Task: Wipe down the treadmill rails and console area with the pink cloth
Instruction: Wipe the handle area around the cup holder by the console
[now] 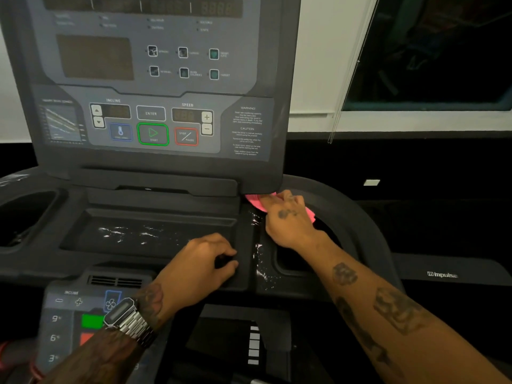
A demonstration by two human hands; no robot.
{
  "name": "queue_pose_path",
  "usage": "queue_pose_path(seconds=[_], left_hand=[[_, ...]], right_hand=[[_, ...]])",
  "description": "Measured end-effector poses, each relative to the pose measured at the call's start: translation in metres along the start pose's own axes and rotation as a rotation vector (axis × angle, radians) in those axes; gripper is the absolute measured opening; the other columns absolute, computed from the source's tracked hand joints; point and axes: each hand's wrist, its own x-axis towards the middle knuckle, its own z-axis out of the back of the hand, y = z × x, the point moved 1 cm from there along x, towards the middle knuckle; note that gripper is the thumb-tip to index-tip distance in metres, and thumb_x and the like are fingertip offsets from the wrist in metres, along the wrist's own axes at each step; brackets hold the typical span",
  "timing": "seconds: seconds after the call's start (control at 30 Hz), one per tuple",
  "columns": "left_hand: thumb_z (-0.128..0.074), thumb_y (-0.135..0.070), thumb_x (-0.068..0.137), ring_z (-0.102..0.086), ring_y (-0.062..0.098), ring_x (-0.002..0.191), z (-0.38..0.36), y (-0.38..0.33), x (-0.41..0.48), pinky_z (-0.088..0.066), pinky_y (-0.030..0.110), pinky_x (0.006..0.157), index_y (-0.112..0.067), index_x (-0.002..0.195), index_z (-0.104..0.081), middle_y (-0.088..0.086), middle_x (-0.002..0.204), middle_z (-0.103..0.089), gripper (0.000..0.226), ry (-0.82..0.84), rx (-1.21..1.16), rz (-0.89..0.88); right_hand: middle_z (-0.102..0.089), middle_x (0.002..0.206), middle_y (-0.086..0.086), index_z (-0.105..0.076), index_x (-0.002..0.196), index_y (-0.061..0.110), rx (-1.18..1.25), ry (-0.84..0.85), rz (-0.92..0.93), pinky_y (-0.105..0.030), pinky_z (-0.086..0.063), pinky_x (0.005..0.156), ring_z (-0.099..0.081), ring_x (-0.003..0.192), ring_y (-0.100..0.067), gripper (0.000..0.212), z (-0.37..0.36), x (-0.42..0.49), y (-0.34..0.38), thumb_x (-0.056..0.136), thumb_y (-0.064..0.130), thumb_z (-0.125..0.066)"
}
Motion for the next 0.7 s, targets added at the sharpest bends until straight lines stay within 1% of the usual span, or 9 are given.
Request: queue_pose_path(seconds=[0.1,0.17,0.23,0.33,0.43,0.5,0.57,0.63,0.7], left_hand=[[-0.073,-0.028,0.083,-0.062,0.000,0.087,-0.002,0.000,0.000,-0.053,0.028,0.084,-0.016,0.097,-0.075,-0.012,0.099,-0.065,0.020,-0.007,-0.007,-0.001],[-0.073,-0.027,0.082,-0.063,0.000,0.085,-0.003,0.000,0.000,-0.053,0.028,0.082,-0.016,0.096,-0.075,-0.013,0.097,-0.065,0.018,-0.012,-0.017,-0.003],[-0.074,-0.027,0.082,-0.063,-0.001,0.084,-0.003,0.001,-0.001,-0.053,0.029,0.082,-0.015,0.095,-0.075,-0.013,0.096,-0.065,0.017,-0.020,-0.018,-0.006],[-0.073,-0.028,0.082,-0.063,0.002,0.083,-0.004,-0.001,-0.002,-0.054,0.028,0.080,-0.014,0.095,-0.075,-0.010,0.095,-0.065,0.019,-0.028,-0.015,-0.013],[-0.068,-0.033,0.081,-0.065,0.003,0.083,-0.003,-0.002,-0.003,-0.055,0.028,0.078,-0.015,0.096,-0.076,-0.009,0.094,-0.066,0.025,-0.035,-0.007,-0.016],[-0.070,-0.030,0.082,-0.064,0.003,0.085,-0.004,-0.002,-0.003,-0.055,0.029,0.080,-0.015,0.098,-0.075,-0.009,0.096,-0.067,0.023,-0.035,-0.004,-0.018],[-0.070,-0.029,0.082,-0.064,0.003,0.088,-0.004,-0.003,-0.005,-0.054,0.028,0.083,-0.015,0.101,-0.074,-0.009,0.099,-0.066,0.024,-0.035,0.010,-0.027],[-0.070,-0.028,0.083,-0.064,0.004,0.092,-0.004,-0.006,-0.008,-0.053,0.026,0.086,-0.014,0.106,-0.074,-0.008,0.102,-0.067,0.026,-0.041,0.027,-0.028],[-0.071,-0.025,0.083,-0.063,0.004,0.095,-0.003,-0.008,-0.010,-0.052,0.023,0.089,-0.014,0.109,-0.073,-0.007,0.105,-0.067,0.028,-0.047,0.039,-0.024]], right_hand=[[-0.061,0.120,-0.007,-0.048,0.138,0.021,0.053,0.015,-0.013,-0.039,-0.032,0.094,-0.044,0.110,-0.027,0.052,0.002,-0.009,0.002,0.087,0.010,-0.045],[-0.060,0.113,-0.008,-0.051,0.138,0.023,0.109,0.049,0.008,-0.036,-0.030,0.095,-0.044,0.113,-0.025,0.050,0.009,-0.022,0.000,0.090,0.010,-0.045],[-0.057,0.116,-0.009,-0.050,0.140,0.024,0.140,0.070,0.058,-0.035,-0.029,0.097,-0.043,0.114,-0.024,0.049,0.019,-0.042,0.004,0.093,0.011,-0.044],[-0.052,0.123,-0.007,-0.042,0.145,0.026,0.144,0.096,0.086,-0.030,-0.026,0.094,-0.037,0.112,-0.021,0.048,0.028,-0.063,0.009,0.098,0.014,-0.040],[-0.051,0.132,-0.009,-0.034,0.149,0.023,0.099,0.112,0.078,-0.033,-0.026,0.097,-0.035,0.118,-0.024,0.053,0.022,-0.055,0.006,0.097,0.014,-0.039],[-0.050,0.137,-0.009,-0.030,0.149,0.020,0.083,0.110,0.071,-0.037,-0.027,0.097,-0.036,0.122,-0.026,0.057,0.013,-0.036,0.000,0.094,0.013,-0.041],[-0.049,0.141,-0.006,-0.030,0.148,0.022,0.065,0.108,0.035,-0.040,-0.026,0.096,-0.038,0.123,-0.029,0.059,0.007,-0.012,-0.006,0.091,0.013,-0.042],[-0.045,0.146,-0.004,-0.032,0.147,0.026,0.051,0.120,0.017,-0.041,-0.024,0.102,-0.036,0.128,-0.031,0.059,0.006,0.008,-0.009,0.091,0.013,-0.042],[-0.041,0.150,-0.005,-0.032,0.149,0.027,0.046,0.124,0.032,-0.042,-0.021,0.108,-0.033,0.133,-0.032,0.062,0.005,0.014,-0.007,0.090,0.013,-0.043]])
